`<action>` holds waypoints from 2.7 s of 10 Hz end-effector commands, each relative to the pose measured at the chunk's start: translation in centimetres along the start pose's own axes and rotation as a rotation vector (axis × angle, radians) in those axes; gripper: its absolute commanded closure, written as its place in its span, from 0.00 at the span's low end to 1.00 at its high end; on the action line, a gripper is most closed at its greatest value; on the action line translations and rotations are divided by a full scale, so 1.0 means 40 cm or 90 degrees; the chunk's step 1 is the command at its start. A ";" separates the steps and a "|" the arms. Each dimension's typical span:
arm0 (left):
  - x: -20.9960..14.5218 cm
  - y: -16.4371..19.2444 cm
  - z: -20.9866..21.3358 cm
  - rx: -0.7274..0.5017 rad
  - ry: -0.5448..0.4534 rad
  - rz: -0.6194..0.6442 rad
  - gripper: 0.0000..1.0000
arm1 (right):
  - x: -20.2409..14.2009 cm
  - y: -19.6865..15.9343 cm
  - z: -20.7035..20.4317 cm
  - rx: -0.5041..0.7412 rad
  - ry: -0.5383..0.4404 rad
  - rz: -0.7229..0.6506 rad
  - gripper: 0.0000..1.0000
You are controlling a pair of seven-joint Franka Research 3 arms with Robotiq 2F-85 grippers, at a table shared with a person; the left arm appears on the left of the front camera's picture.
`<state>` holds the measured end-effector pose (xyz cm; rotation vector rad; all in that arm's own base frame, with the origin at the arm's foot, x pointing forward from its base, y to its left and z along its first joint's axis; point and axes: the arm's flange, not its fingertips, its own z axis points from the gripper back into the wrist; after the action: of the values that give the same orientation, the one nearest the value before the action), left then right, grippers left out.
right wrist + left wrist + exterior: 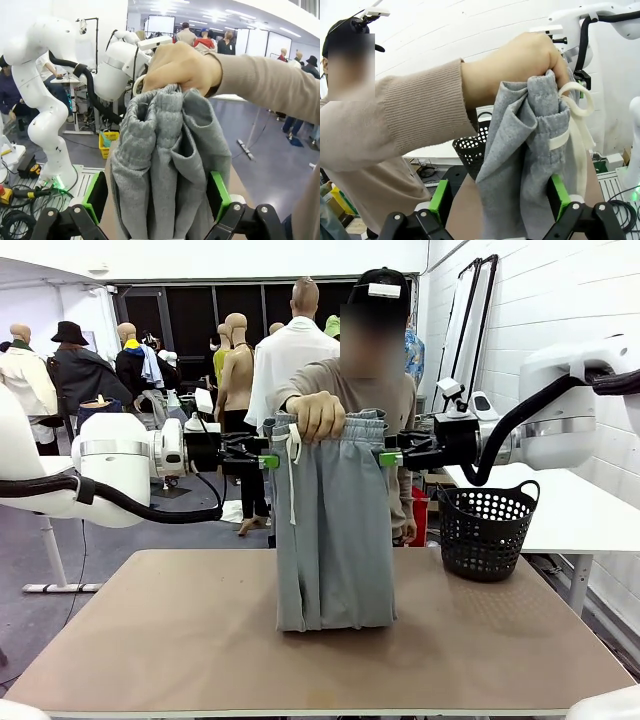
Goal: Fold the training pants.
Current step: Release the ends of the Training pants and then grab the overlapped ends.
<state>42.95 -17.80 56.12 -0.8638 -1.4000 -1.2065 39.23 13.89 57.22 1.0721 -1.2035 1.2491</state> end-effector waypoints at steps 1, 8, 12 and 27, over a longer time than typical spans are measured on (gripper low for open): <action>0.004 0.007 -0.017 0.003 -0.021 0.008 0.00 | -0.018 0.014 -0.003 -0.009 0.014 0.000 0.00; 0.007 0.022 -0.042 -0.003 -0.022 -0.012 0.00 | -0.027 -0.020 -0.021 -0.066 -0.008 0.050 0.00; 0.010 0.028 -0.047 -0.007 -0.022 -0.012 0.00 | -0.028 -0.040 -0.033 -0.098 -0.029 0.064 0.00; 0.000 0.049 -0.181 -0.128 -0.049 0.019 0.00 | -0.034 -0.083 -0.124 0.013 -0.035 0.021 0.00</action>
<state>46.11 -23.90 55.69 -1.0619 -1.3575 -1.2941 42.53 18.22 55.23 1.0870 -1.2837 1.2575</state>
